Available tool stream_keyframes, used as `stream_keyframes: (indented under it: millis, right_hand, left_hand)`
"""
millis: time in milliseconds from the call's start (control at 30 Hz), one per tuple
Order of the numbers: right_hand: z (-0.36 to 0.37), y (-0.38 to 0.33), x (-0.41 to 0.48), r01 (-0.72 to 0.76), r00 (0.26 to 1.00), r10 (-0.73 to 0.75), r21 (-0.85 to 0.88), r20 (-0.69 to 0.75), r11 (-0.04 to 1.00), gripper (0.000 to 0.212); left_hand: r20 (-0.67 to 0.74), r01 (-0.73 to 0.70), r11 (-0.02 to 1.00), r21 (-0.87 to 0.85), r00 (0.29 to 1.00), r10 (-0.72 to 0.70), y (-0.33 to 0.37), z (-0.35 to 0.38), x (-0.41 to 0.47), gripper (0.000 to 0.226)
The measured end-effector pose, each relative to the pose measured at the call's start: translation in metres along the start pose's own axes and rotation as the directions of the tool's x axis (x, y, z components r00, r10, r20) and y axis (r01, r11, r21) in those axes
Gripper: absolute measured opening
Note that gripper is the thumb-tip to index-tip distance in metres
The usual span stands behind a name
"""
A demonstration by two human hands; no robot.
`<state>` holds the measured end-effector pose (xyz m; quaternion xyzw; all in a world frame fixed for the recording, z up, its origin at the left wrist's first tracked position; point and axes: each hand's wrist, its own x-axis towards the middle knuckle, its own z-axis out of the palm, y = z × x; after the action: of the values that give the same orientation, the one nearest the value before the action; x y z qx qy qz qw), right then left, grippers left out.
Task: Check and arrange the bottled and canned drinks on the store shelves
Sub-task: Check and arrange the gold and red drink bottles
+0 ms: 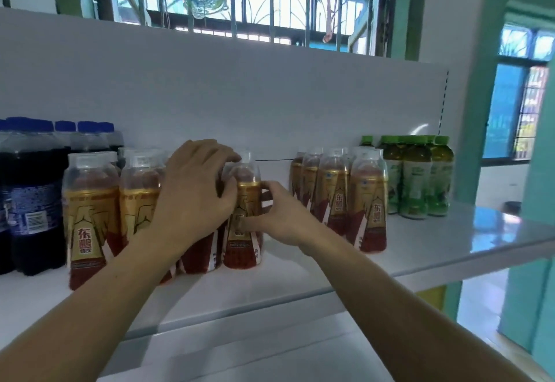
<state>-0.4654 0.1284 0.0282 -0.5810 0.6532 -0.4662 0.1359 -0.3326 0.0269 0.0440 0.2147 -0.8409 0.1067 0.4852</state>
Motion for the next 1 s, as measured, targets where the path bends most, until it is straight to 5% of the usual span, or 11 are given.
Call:
stream_keyframes:
  millis: [133, 233, 300, 400, 500, 733, 867, 933, 1000]
  right_hand:
    - [-0.040, 0.004, -0.006, 0.002, 0.978, -0.080, -0.373, -0.193, 0.928, 0.055]
    - [-0.082, 0.015, -0.011, -0.006, 0.842, -0.280, -0.527, -0.461, 0.850, 0.041]
    - [-0.110, 0.031, -0.011, -0.074, 0.753, -0.311, -0.544, -0.580, 0.836, 0.053]
    - [-0.139, 0.064, -0.009, -0.233, 0.783, -0.127, -0.477, -0.609, 0.847, 0.087]
    - [-0.146, 0.098, -0.007, -0.212, 0.870, 0.004, -0.367, -0.493, 0.906, 0.106]
    - [-0.155, 0.114, -0.005, -0.066, 0.920, -0.005, -0.169, -0.391, 0.983, 0.060]
    - [-0.152, 0.093, 0.008, 0.128, 0.928, -0.090, 0.082, -0.362, 0.988, 0.052]
    - [-0.143, 0.084, 0.021, 0.189, 0.938, -0.104, 0.236, -0.331, 0.953, 0.047]
    - [-0.132, 0.075, 0.037, 0.225, 0.944, -0.126, 0.318, -0.304, 0.921, 0.047]
  left_hand:
    - [-0.010, -0.072, 0.995, -0.070, 0.997, 0.071, 0.037, 0.002, 0.000, 0.029]
    - [0.158, -0.008, 0.962, -0.274, 0.986, 0.053, 0.066, 0.019, -0.001, 0.030]
    - [0.329, 0.074, 0.939, -0.336, 0.943, 0.043, 0.081, 0.041, 0.001, 0.032]
    - [0.514, 0.265, 0.879, -0.396, 0.858, -0.028, 0.098, 0.076, 0.005, 0.035]
    - [0.570, 0.414, 0.789, -0.455, 0.816, -0.100, 0.110, 0.105, 0.011, 0.035]
    - [0.658, 0.615, 0.573, -0.542, 0.735, -0.167, 0.114, 0.141, 0.003, 0.024]
    - [0.672, 0.718, 0.301, -0.627, 0.695, -0.257, 0.112, 0.142, 0.009, 0.030]
    - [0.640, 0.681, 0.138, -0.719, 0.727, -0.251, 0.110, 0.140, 0.008, 0.042]
    - [0.569, 0.618, 0.095, -0.781, 0.766, -0.299, 0.113, 0.130, 0.006, 0.053]
